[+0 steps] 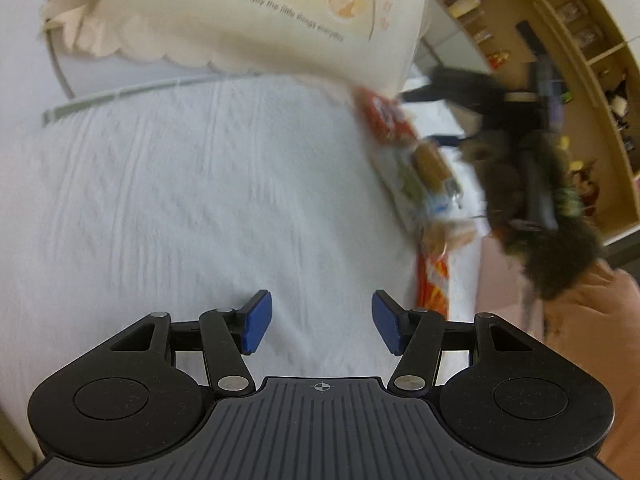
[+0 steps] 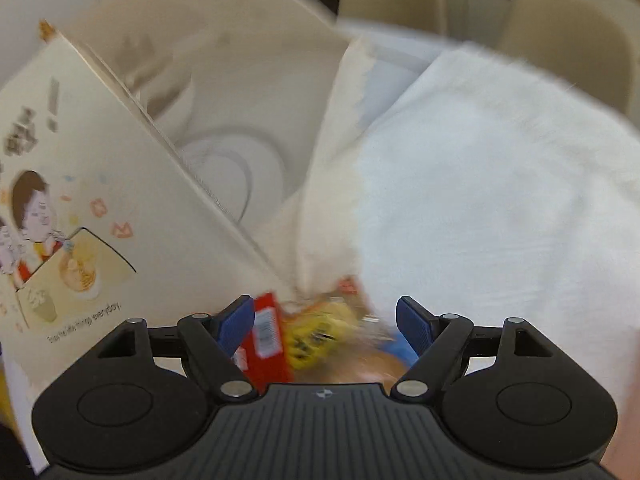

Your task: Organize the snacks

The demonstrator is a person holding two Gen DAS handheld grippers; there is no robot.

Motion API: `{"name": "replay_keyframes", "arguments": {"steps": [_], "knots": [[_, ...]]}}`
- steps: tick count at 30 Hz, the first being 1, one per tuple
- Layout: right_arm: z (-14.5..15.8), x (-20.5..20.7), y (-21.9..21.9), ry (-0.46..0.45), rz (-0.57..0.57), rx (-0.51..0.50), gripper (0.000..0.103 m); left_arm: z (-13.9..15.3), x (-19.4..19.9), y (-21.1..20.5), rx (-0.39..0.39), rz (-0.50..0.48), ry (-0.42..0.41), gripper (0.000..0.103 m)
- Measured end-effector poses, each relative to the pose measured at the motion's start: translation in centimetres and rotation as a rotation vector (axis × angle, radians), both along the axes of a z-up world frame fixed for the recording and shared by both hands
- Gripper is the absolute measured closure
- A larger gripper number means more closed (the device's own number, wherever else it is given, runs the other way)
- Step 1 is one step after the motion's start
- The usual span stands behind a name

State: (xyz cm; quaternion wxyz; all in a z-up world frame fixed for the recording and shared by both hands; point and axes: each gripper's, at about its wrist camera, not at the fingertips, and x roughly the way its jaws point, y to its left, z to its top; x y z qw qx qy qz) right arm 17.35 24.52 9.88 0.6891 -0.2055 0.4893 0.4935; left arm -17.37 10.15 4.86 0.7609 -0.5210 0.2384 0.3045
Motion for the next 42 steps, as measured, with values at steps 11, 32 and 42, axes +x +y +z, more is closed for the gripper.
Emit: {"name": "replay_keyframes", "arguments": {"steps": [11,32,42], "knots": [[-0.9,-4.9,-3.8,0.115,0.336,-0.112,0.057,0.8,-0.1,4.5,0.022,-0.003,0.000,0.042],[-0.1,0.6,-14.9,0.145,0.158,-0.016,0.037,5.3,11.1,3.9,0.187,-0.203,-0.013,0.042],[1.4,-0.3,-26.9,0.086,0.124,0.016,0.038,7.2,23.0,4.0,0.324,-0.340,0.187,0.042]]}}
